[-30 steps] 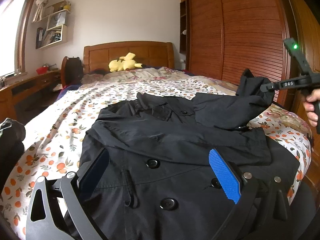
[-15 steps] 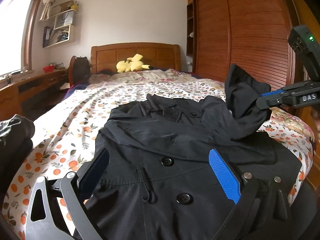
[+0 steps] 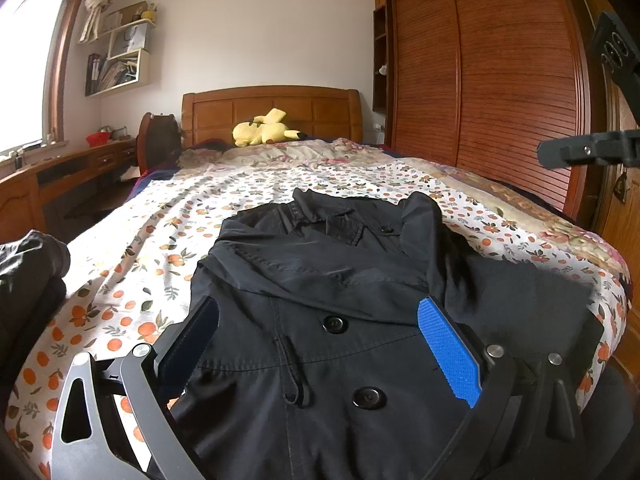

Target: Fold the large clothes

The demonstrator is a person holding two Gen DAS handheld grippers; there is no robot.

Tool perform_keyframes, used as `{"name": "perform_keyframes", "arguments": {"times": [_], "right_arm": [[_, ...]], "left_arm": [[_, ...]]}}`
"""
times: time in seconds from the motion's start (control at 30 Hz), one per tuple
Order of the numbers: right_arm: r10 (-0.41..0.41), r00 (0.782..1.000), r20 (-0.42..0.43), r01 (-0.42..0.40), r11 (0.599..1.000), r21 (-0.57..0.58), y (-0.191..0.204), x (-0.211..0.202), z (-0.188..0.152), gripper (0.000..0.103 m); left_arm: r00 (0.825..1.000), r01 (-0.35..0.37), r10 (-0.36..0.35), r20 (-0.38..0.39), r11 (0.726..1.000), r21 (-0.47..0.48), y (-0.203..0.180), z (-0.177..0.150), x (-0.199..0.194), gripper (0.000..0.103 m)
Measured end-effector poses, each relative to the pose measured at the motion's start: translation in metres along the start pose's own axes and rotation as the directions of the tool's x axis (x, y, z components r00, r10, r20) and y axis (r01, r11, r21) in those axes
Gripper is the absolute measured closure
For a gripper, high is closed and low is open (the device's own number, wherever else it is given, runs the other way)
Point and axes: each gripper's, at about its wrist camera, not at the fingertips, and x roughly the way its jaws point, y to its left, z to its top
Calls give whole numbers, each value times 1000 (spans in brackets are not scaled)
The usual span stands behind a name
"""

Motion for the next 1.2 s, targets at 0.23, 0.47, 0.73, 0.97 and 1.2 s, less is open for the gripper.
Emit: {"name": "perform_keyframes", "arguments": {"times": [0.23,0.47,0.73,0.97,1.2], "right_arm": [[-38,999,-14,39,999,25,-19,3,-11,55],[-52,998,-19,53,997,54,-41,5,-27,55],[-42,999,-16,44,995,92,-63,5,-51,49],[-40,999,-29,43,993,112,-79,5,-75,49],[-20,999,-31,24,990,139,-91,5,-92,49]], "left_arm": [[1000,16,-16,-11,1000,14,-12,1,3,3],[996,78,-76,-50,997,30,-37,-10,3,3],[975,164,-155,-157,986,42,-74,-35,7,18],[942,231,-216,-256,973,29,-99,-55,19,54],[936,231,-217,-276,973,21,-93,-47,15,93]]}}
